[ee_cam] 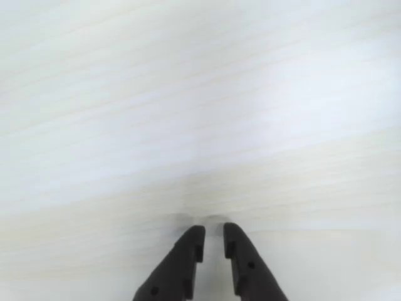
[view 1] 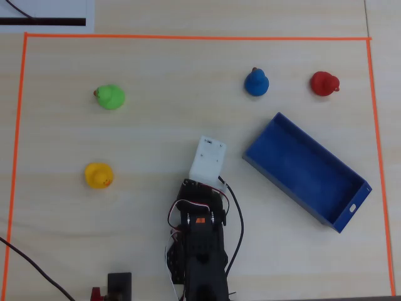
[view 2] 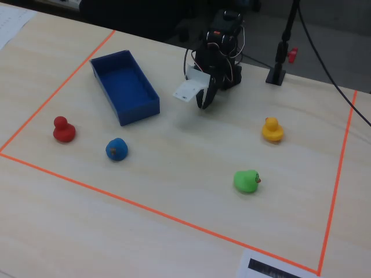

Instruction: Grasp yellow duck and put it into box.

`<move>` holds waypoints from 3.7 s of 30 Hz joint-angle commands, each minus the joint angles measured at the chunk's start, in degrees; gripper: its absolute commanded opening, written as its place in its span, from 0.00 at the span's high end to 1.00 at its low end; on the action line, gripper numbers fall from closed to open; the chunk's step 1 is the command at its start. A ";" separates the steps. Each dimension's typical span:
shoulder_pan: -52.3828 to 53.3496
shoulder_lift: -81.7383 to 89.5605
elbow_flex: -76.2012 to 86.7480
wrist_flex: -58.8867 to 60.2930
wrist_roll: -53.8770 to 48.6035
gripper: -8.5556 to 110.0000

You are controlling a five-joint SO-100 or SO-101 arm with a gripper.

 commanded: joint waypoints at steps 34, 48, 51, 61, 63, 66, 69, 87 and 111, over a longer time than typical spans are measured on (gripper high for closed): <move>-1.58 -7.56 -3.16 -1.93 2.02 0.93; -5.63 -37.35 -39.20 2.37 0.26 0.90; -8.96 -42.01 -50.80 11.87 -2.46 0.70; -22.06 -56.25 -71.81 14.77 -0.35 0.55; -24.79 -59.06 -70.31 10.02 1.49 0.54; -29.44 -63.28 -68.12 5.89 3.96 0.54; -33.05 -66.18 -66.18 3.52 6.15 0.54; -41.31 -66.88 -53.88 -5.71 15.56 0.55; -47.90 -71.89 -50.36 -15.29 24.43 0.55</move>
